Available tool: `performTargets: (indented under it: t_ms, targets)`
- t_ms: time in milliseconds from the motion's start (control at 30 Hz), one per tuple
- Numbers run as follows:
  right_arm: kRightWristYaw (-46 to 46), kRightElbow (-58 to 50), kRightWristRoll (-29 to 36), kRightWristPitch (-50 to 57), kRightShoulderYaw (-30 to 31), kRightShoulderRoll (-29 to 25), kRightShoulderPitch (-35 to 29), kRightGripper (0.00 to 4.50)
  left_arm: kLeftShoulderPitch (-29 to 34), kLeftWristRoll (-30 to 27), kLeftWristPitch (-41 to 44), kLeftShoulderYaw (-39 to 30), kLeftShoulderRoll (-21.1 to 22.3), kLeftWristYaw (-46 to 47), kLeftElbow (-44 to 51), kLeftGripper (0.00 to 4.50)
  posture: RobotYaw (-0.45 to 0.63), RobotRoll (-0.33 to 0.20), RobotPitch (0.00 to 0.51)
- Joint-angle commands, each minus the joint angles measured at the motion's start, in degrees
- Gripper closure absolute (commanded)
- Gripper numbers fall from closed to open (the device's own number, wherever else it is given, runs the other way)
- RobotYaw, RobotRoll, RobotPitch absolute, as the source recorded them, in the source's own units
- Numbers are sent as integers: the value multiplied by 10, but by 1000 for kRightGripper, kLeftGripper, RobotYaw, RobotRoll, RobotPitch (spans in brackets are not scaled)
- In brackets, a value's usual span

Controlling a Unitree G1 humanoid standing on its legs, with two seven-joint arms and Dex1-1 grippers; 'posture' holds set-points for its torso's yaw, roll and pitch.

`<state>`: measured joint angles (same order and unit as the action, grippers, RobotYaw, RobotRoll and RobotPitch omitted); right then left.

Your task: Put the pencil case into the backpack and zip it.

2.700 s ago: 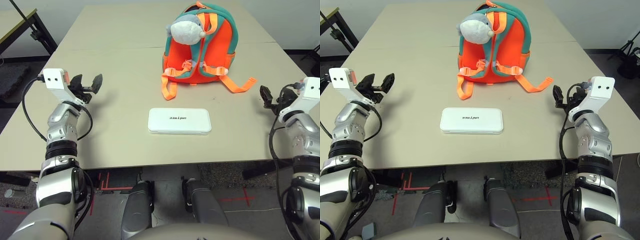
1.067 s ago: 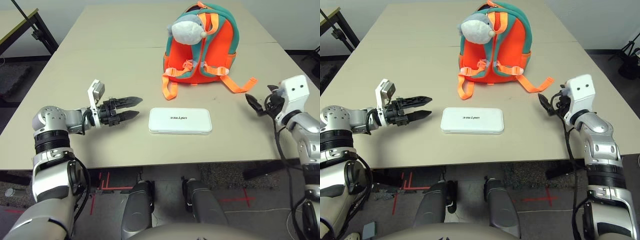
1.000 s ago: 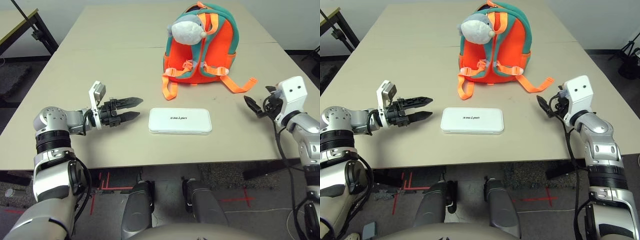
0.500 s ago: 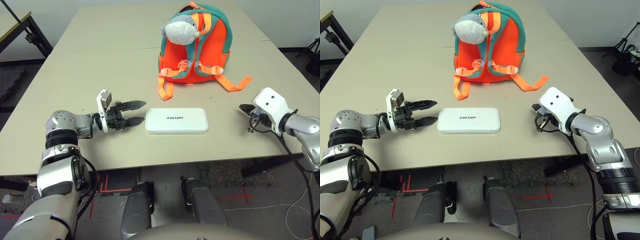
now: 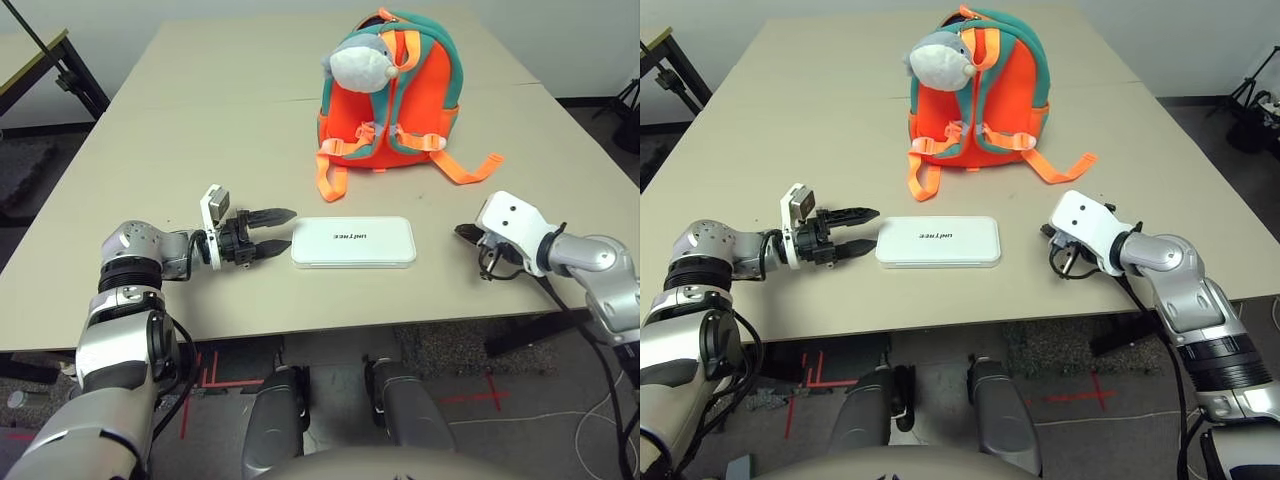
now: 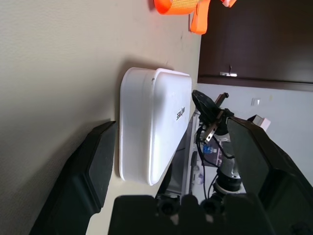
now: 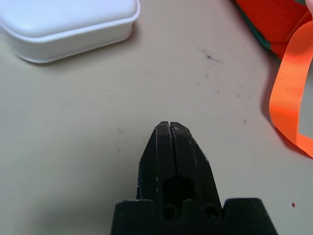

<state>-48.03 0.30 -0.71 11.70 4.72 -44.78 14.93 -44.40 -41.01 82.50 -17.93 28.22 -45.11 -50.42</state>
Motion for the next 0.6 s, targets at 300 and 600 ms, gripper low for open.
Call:
performTargets:
  t_ms: [300, 600]
  targets:
    - [-31, -18, -11, 25, 48, 13, 16, 4474, -3, 51, -38, 26, 7, 4, -44, 0, -223, 0, 132]
    - [-13, 9, -23, 7, 53, 42, 47, 4474, -17, 39, -81, -22, 24, -3, -54, 0, -215, 0, 138]
